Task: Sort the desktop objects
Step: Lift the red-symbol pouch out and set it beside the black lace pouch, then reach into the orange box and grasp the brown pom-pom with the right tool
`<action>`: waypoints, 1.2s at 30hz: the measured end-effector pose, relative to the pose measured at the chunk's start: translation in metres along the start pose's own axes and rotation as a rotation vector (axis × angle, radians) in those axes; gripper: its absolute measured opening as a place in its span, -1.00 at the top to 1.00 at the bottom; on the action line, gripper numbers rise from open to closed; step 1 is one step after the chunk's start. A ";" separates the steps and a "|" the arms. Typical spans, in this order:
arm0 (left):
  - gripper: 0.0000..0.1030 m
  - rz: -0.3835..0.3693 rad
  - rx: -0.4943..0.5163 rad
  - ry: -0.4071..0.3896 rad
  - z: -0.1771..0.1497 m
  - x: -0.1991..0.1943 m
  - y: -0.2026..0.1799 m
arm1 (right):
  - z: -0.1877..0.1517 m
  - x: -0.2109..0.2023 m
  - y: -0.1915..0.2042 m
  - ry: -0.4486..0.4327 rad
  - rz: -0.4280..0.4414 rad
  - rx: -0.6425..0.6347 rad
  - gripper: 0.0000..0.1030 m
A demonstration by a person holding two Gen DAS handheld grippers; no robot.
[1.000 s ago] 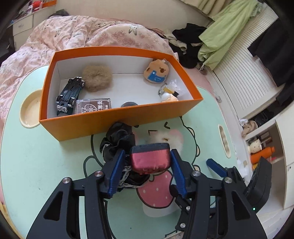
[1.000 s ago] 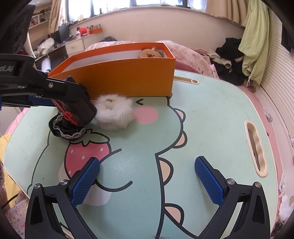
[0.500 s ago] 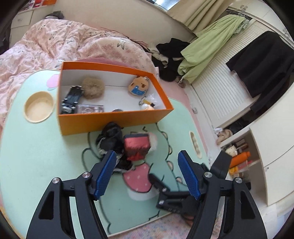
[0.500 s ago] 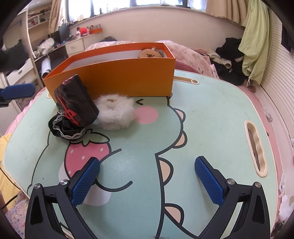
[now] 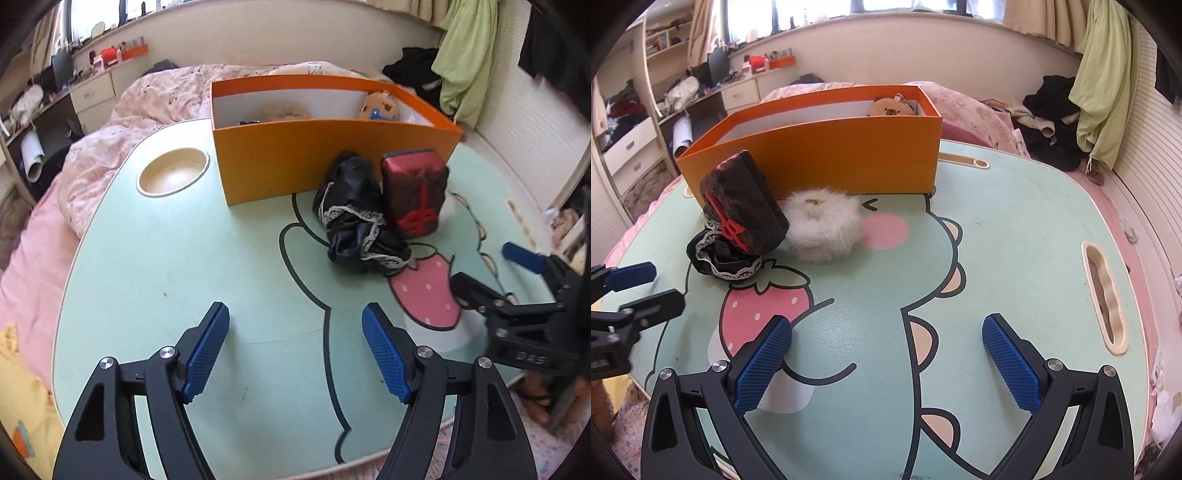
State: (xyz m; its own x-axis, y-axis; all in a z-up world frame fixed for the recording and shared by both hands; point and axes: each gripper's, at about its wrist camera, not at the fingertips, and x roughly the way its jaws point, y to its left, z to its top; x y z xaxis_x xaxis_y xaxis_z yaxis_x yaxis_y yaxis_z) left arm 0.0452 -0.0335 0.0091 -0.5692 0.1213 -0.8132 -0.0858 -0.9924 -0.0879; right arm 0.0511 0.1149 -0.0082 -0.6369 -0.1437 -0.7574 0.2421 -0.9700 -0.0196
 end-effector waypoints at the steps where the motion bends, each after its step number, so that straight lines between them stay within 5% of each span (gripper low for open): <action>1: -0.69 0.020 0.010 -0.007 0.000 0.002 -0.002 | 0.000 0.000 0.000 0.000 -0.002 -0.001 -1.00; 4: -1.00 0.052 0.002 -0.018 -0.003 0.011 -0.002 | -0.001 0.000 0.000 0.000 -0.002 -0.003 -1.00; 36: -1.00 0.034 0.028 -0.047 0.001 0.015 -0.006 | -0.002 -0.003 -0.007 -0.025 0.049 0.030 -1.00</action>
State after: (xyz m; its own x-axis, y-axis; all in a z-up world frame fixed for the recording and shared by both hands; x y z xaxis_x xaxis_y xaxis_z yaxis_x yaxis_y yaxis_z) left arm 0.0367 -0.0256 -0.0024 -0.6102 0.0892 -0.7872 -0.0881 -0.9951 -0.0445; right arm 0.0527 0.1228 -0.0066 -0.6433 -0.1952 -0.7403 0.2514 -0.9672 0.0366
